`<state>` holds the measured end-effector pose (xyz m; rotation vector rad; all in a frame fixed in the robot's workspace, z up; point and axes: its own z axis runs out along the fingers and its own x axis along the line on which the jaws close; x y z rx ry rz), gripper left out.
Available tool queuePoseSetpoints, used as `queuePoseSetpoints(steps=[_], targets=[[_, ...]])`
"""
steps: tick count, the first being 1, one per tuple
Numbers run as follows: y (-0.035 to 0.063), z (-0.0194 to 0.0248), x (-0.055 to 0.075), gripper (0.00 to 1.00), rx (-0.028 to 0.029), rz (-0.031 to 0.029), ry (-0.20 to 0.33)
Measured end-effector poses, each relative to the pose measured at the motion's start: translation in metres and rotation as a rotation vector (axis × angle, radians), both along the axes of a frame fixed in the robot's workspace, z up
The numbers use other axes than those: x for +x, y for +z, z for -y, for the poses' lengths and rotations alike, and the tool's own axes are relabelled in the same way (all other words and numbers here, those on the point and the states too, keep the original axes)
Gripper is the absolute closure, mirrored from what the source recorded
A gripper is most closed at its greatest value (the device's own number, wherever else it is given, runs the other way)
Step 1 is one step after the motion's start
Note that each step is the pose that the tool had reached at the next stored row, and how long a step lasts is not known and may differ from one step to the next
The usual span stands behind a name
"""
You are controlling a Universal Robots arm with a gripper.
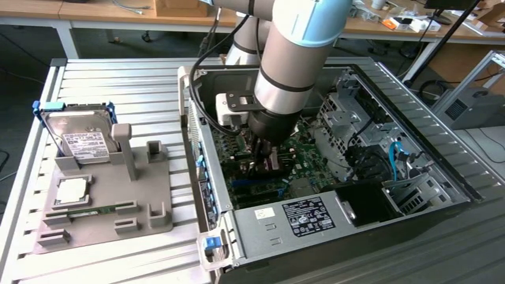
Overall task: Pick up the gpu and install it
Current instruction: 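Insert the gpu into the slot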
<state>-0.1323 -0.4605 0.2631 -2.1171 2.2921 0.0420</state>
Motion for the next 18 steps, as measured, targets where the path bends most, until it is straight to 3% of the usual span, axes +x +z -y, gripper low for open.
queuePoseSetpoints(steps=[18], targets=[[0.0001,-0.0004,-0.0003,0.73,-0.0002,0.0000,0.027]])
